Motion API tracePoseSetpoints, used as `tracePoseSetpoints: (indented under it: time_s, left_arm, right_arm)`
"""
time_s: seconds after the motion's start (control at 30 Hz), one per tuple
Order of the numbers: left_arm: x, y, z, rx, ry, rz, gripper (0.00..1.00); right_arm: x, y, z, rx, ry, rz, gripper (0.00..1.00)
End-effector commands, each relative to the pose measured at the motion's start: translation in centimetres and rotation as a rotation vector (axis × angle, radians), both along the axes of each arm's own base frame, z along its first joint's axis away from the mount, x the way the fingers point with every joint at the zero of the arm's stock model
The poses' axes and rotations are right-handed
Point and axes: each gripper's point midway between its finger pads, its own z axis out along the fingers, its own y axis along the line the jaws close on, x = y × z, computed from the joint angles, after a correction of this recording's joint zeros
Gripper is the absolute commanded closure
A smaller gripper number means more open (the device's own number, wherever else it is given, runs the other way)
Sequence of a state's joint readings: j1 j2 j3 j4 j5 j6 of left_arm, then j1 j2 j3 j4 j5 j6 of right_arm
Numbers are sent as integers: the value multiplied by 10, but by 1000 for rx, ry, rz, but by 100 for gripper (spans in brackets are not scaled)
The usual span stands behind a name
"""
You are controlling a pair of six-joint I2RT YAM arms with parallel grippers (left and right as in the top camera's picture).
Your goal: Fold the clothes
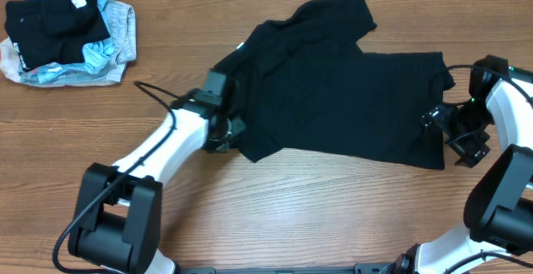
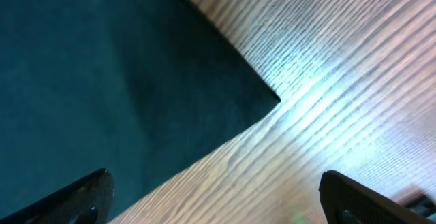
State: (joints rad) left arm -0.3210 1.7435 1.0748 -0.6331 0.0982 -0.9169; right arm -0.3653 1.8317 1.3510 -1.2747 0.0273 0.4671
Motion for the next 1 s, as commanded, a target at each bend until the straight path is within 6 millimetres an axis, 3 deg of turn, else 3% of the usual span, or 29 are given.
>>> tracePoseSetpoints:
  time_s: [0.0, 0.13, 0.23, 0.33, 0.57, 0.77, 0.97]
  left_arm:
    - [-1, 15, -4, 7, 20, 1, 96]
    - [-3, 22, -5, 12, 35, 17, 96]
    - [-3, 21, -5, 11, 35, 15, 96]
    - [-3, 21, -5, 13, 35, 14, 96]
    - [-4, 22, -5, 17, 37, 9, 96]
    - [-5, 22, -5, 18, 41, 9, 92]
    - [-6, 22, -5, 22, 45, 0, 96]
  right_arm:
    - [1, -1, -1, 33, -55, -38, 0]
    - [6, 9, -13, 125, -115, -73, 7]
    - [0, 6, -25, 99, -101, -88, 0]
    - [-2, 1, -34, 86, -109, -114, 0]
    - [-3, -16, -39, 70, -140, -182, 18]
    - [-9, -14, -48, 63, -122, -224, 18]
    - [-20, -9, -65, 61, -110, -277, 28]
